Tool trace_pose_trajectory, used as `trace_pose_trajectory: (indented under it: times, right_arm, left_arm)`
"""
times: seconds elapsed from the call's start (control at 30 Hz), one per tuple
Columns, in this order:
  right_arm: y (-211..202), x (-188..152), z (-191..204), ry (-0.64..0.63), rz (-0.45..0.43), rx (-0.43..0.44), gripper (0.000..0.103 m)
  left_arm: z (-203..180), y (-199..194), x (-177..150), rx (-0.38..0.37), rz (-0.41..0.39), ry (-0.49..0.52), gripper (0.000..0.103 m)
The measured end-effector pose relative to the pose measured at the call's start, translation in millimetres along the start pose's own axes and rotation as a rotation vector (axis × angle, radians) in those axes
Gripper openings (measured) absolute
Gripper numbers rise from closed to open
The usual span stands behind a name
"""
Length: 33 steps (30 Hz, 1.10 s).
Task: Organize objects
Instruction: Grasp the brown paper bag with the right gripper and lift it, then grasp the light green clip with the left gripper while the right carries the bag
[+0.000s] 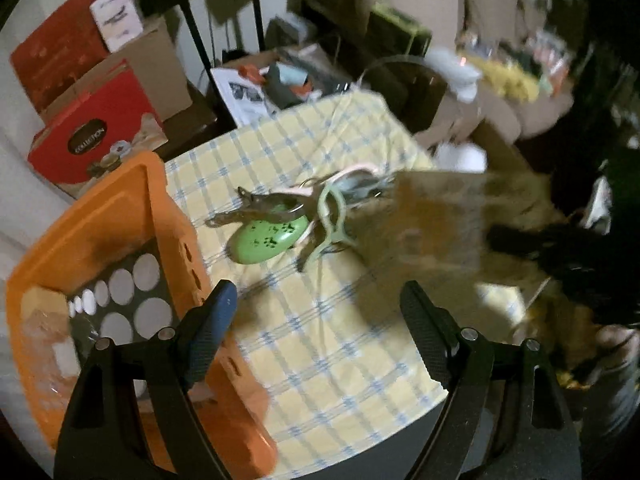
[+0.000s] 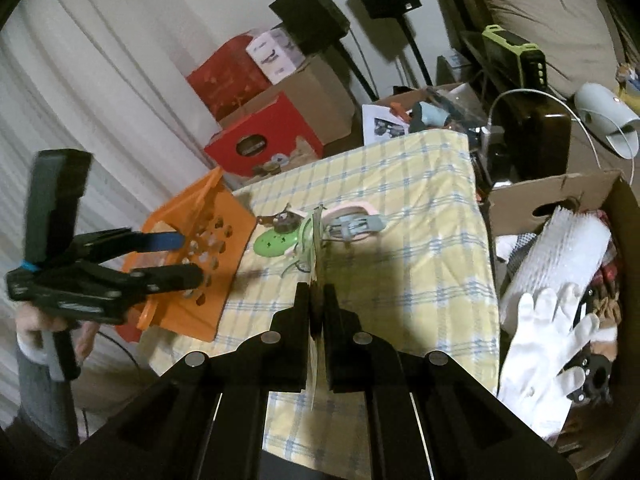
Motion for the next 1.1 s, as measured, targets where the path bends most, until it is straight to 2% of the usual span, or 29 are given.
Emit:
trace_pose_trajectory:
  times: [0.1, 0.17, 0.23, 0.3, 0.4, 0.53, 0.7, 0.87, 0.97, 1.03, 1.1]
  right_arm:
    - [-5, 2, -2, 0.006, -0.005, 0.002, 0.005]
    - [-7, 3, -3, 0.009, -0.009, 0.005, 0.005]
    - [-10, 3, -3, 0.011, -0.014, 0.008, 0.005]
    - [-13, 3, -3, 0.009, -0.022, 0.007, 0.005]
    - [-19, 2, -4, 0.005, -0.036, 0.002, 0.005]
    - [-25, 1, -6, 0.008, -0.046, -0.015, 0.005]
    - [-30, -3, -11, 0.019, -0.050, -0.020, 0.005]
    - [-33, -5, -15, 0.021, -0.050, -0.025, 0.005]
    - [-35, -5, -15, 0.021, -0.051, -0.025, 0.005]
    - [-36, -5, -15, 0.020, -0.051, -0.025, 0.005]
    - [-36, -5, -14, 0.018, -0.051, -0.024, 0.005]
  left_arm:
    - [-1, 16, 8, 0.040, 0.063, 0.031, 0.078]
    - [1, 26, 14, 0.065, 0.106, 0.042, 0.070]
    - [0, 36, 20, 0.098, 0.133, 0.065, 0.068]
    - [-1, 43, 25, 0.091, 0.157, 0.065, 0.067]
    - [-5, 53, 31, 0.037, 0.179, 0.007, 0.067]
    - [-12, 67, 33, 0.017, 0.171, -0.057, 0.068]
    - [-19, 89, 32, 0.039, 0.164, -0.100, 0.068]
    - [-13, 101, 32, 0.059, 0.121, -0.144, 0.066]
    - [-9, 106, 32, 0.044, 0.103, -0.170, 0.056]
    - [-6, 106, 33, 0.046, 0.079, -0.185, 0.052]
    - [-4, 104, 33, 0.048, 0.060, -0.187, 0.041]
Point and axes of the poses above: each gripper's, at about its wrist camera, not at the fingertips, and y roughly the way its jaws point, z to its left, x to its top, the point moved 3 cm from there along y, roughly the way its jaws point
